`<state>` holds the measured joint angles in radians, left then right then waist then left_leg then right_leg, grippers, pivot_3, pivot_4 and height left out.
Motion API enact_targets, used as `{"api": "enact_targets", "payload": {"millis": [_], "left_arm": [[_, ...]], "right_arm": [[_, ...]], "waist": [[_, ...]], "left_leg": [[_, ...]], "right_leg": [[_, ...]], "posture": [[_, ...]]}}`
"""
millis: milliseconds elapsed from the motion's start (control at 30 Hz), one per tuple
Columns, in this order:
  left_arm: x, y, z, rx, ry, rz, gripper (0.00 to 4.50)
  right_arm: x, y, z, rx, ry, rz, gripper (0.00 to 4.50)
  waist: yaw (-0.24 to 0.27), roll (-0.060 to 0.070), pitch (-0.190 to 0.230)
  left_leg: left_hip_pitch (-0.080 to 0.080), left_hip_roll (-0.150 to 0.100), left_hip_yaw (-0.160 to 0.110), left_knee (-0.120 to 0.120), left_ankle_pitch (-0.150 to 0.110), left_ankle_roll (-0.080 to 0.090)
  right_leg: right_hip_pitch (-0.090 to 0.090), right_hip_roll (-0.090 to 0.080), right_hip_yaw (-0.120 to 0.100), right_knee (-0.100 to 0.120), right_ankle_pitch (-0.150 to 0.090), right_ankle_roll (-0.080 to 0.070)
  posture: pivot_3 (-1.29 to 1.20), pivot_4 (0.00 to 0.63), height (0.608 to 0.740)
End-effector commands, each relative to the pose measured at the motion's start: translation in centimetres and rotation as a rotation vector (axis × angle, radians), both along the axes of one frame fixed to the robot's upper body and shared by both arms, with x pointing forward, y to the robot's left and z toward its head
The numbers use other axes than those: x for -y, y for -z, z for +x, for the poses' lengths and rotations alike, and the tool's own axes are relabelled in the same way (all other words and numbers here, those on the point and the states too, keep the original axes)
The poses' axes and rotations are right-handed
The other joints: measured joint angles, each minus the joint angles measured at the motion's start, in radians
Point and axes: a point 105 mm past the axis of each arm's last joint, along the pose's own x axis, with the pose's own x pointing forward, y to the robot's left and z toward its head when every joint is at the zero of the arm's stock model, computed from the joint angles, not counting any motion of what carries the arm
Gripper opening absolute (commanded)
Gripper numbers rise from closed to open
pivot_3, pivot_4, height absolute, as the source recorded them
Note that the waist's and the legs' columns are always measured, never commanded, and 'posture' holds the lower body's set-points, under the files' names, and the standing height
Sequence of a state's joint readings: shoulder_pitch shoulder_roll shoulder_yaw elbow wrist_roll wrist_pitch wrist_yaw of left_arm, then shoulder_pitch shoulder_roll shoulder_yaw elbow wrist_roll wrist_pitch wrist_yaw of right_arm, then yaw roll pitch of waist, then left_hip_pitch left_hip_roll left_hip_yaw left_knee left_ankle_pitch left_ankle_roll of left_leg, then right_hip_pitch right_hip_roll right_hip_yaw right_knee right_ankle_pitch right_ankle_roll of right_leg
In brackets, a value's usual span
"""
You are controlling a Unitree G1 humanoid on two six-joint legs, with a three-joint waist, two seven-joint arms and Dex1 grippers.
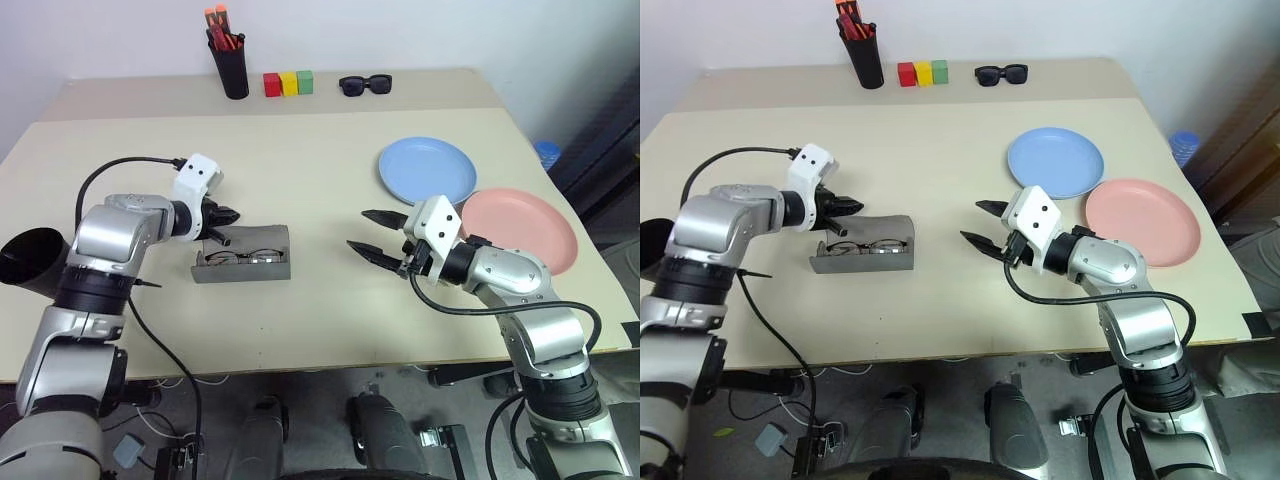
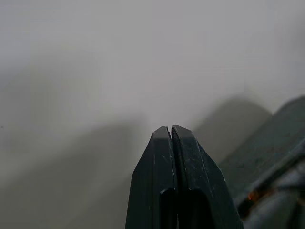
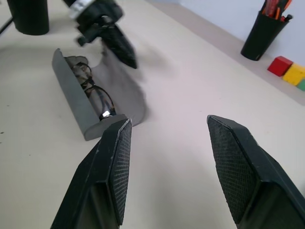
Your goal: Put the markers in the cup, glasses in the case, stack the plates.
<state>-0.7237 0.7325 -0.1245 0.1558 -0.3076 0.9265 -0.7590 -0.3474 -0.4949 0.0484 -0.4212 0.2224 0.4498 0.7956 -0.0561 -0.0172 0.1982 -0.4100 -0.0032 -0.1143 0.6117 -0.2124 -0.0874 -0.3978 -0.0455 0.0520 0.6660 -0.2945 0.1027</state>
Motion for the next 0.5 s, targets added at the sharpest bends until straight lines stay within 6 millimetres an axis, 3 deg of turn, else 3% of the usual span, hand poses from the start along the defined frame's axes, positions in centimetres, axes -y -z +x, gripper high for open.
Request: {"api": "enact_targets", "payload": {"millis": [33, 300, 400, 500], "left_arm": [[-0.5, -0.5, -2.3, 0.031, 0.068, 0.035, 0.02], [-0.3, 0.1, -7.3, 0.069, 0.200, 0.054, 0.02], [-0.3, -0.3, -7.7, 0.132, 0.200, 0.040, 0.02], [0.1, -2.4, -7.1, 0.280, 0.153, -0.056, 0.02]], "right_arm": [[0.3, -1.5, 0.4, 0.055, 0.001, 0.016, 2.53], [0.8, -1.1, 2.1, 0.001, 0.005, 0.014, 2.53], [1.6, -0.2, 3.6, -0.045, 0.057, -0.048, 2.53], [4.0, 0.4, 6.9, -0.074, 0.220, -0.120, 2.53]], "waist": [[-0.004, 0.000, 0.000], [0.004, 0.000, 0.000], [0.013, 0.000, 0.000], [0.017, 0.000, 0.000]], "left_leg": [[0.000, 0.000, 0.000, 0.000, 0.000, 0.000], [0.000, 0.000, 0.001, 0.000, 0.000, 0.000], [0.000, 0.000, 0.001, 0.000, 0.000, 0.000], [0.000, 0.000, 0.001, 0.001, 0.000, 0.000]], "right_leg": [[0.000, 0.000, 0.000, 0.000, 0.000, 0.000], [0.001, -0.001, 0.001, -0.001, 0.000, 0.000], [0.001, -0.001, 0.001, -0.001, 0.000, 0.000], [0.001, -0.001, 0.000, -0.001, 0.000, -0.001]], "posture": [[0.00, 0.150, 0.740], [0.00, 0.150, 0.740], [0.00, 0.150, 0.740], [0.00, 0.150, 0.740]]}}
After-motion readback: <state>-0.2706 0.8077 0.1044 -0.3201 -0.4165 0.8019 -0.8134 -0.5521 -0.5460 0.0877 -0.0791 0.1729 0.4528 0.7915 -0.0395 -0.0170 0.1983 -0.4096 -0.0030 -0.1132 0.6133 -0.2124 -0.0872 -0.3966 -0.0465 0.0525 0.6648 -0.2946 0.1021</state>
